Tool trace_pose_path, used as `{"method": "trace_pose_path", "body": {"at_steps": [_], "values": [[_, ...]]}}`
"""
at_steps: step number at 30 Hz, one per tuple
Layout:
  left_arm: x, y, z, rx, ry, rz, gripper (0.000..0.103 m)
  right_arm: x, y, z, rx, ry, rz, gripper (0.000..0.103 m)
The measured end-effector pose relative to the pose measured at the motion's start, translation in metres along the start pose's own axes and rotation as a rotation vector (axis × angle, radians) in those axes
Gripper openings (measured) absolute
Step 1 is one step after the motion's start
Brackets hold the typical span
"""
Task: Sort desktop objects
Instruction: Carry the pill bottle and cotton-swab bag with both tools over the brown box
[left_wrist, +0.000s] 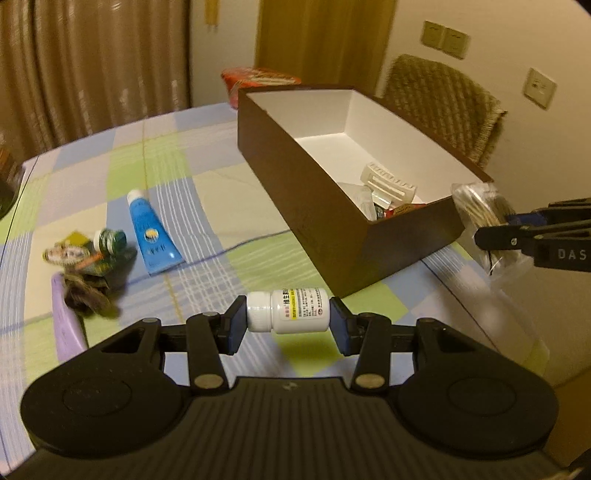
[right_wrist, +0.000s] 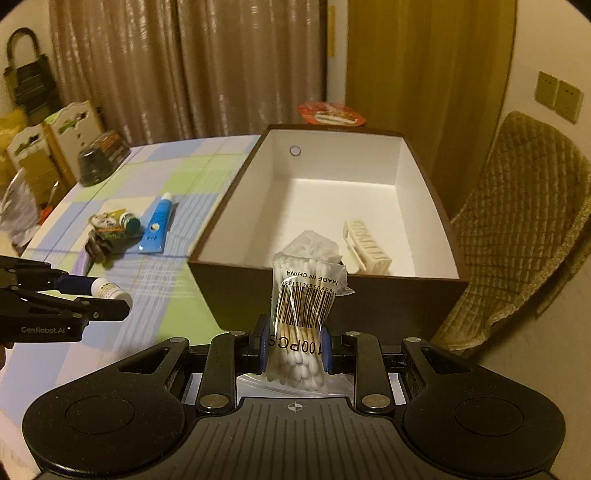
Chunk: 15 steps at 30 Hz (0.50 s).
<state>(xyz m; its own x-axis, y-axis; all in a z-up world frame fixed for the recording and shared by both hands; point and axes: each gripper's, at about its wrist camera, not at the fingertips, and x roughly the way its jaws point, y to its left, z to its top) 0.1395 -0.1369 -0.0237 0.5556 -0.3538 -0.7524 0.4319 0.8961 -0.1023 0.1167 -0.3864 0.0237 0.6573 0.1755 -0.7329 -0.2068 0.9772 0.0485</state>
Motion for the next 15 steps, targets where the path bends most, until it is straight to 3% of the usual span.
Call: {"method": "trace_pose_path", "body": {"at_steps": [6,15], "values": [[0.003,-0.025,-0.006,-0.059,0.024,0.039,0.041,-0.004,-0.024,-0.005,0.009,0.009,0.018,0.026],[0.001,-0.034,0.009,0.014,0.007,0.004,0.041,-0.014,-0.022,-0.003,0.076,-0.021,-0.026,0.026]]}}
